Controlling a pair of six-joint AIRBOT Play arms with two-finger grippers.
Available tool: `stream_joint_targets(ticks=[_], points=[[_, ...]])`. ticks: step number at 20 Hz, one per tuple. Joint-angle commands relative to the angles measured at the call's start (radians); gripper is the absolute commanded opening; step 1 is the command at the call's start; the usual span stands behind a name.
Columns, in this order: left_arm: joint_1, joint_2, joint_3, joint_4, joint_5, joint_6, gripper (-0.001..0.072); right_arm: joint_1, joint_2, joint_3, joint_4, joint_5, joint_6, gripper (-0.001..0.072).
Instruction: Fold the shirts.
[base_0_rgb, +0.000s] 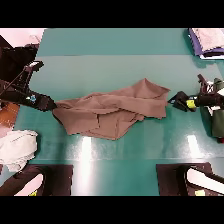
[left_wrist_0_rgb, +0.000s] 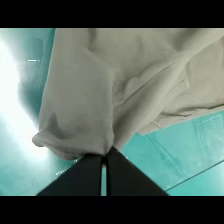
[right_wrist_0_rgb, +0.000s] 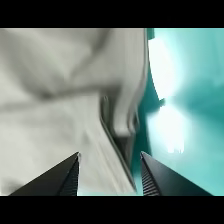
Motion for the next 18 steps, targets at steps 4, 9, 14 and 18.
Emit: stream_joint_targets(ticks=[4,9,14,18], points=[[0.000,0.001,0.001,-0.043,0.009,-0.002,0.0026,0.016,0.039,-0.161,0.011,-0.022,-0.103,0.0434],[0.000,0.001,0.001,-0.045,0.008,-0.001,0.0026,0.097,0.039,-0.146,0.010,-0.086,-0.102,0.0428],[0.000,0.001,0.001,-0.045,0.007,-0.001,0.0026,0.092,0.039,-0.126,0.010,-0.060,-0.103,0.0065],[0.001,0.002,0.004,-0.032,0.001,0.002,0.0026,0.072,0.075,-0.125,0.000,0.013,-0.109,0.0013]])
